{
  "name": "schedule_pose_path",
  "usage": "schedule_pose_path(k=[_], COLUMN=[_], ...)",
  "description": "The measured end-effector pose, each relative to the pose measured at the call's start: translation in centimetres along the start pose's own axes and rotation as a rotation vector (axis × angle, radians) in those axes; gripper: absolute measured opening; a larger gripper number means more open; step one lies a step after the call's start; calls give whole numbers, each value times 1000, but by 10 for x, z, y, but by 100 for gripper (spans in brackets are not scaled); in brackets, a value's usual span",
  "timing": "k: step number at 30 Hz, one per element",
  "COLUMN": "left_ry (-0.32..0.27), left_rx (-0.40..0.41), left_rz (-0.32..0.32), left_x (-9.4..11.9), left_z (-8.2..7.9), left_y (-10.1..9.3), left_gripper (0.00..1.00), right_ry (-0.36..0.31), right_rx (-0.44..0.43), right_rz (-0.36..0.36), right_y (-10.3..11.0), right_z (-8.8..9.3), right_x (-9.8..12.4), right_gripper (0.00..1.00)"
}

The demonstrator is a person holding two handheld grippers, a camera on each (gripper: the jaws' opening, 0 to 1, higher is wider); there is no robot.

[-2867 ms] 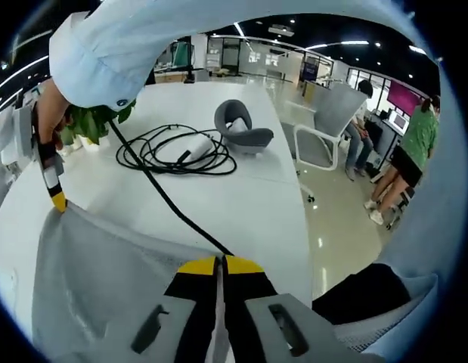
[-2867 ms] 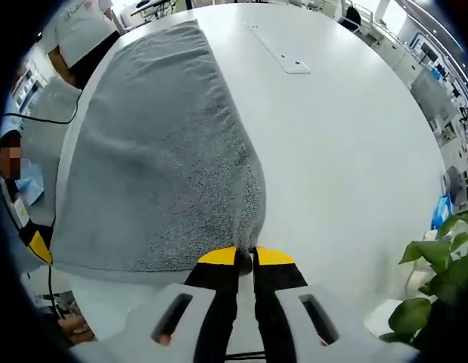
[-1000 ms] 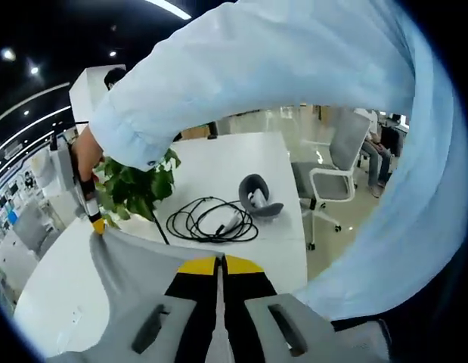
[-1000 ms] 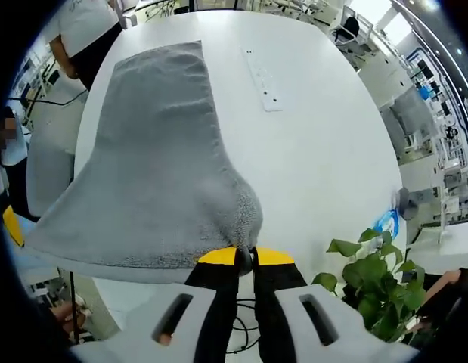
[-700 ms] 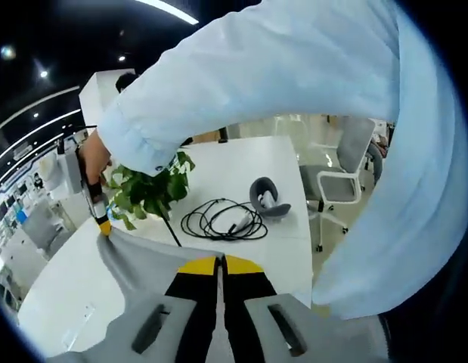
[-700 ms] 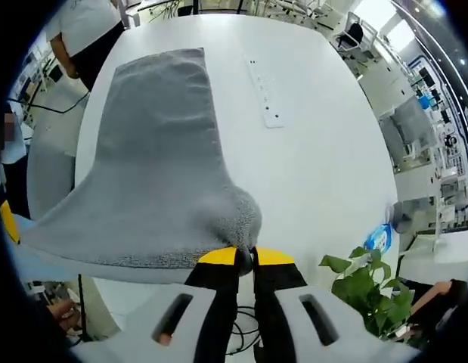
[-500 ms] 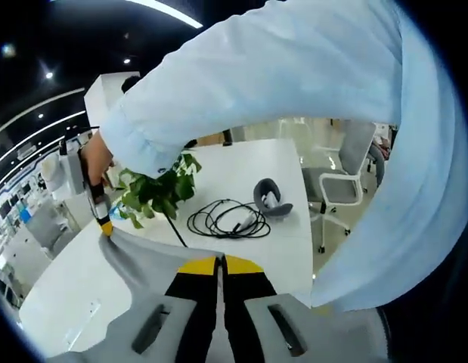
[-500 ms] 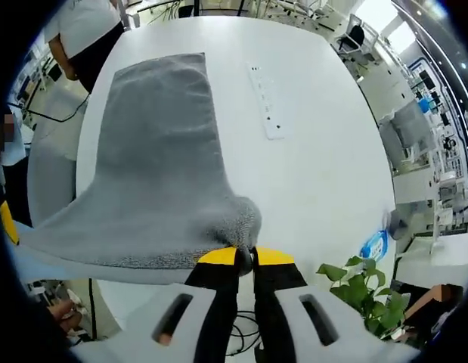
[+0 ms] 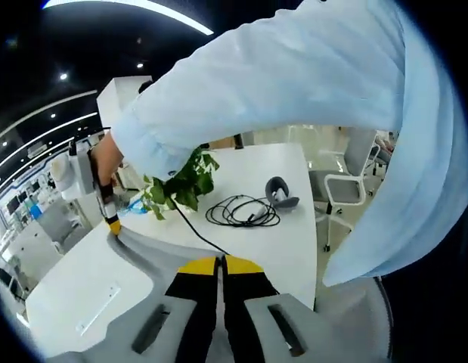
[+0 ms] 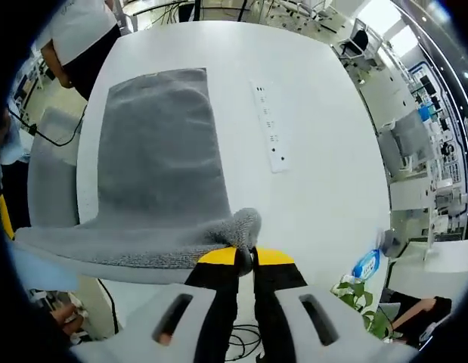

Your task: Fold the towel on the table until its edges align and the towel forms a compact rectangular stack.

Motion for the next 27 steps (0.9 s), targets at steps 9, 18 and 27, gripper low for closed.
schedule_pose_path(k=[9,18,27], left_ry=[26,46,46], left_rx=[24,73,121], left_rz=[-44,-90,-123], left_x=[54,83,122], left_z=[33,60,92], left_y=[26,43,64], left_gripper=[1,1,1], right_ry=[-8,-7,1], right_rx=[16,48,80], right_rz=[-14,-35,-52], right_y=[19,28,35], right_z=[-60,-125,-182], right_x=[-9,-30,-51], right_gripper=[4,4,4])
Point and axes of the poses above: the point that each gripper's makers call its tool centre point, and the gripper's own axes: x roughly backward along the fingers, y roughly to its left, z roughly out of its underside, the point moved 5 cm from there along x, roughly backward along the fingers, and after that the axes turned 2 degrees about -z, right-handed, at the moved point
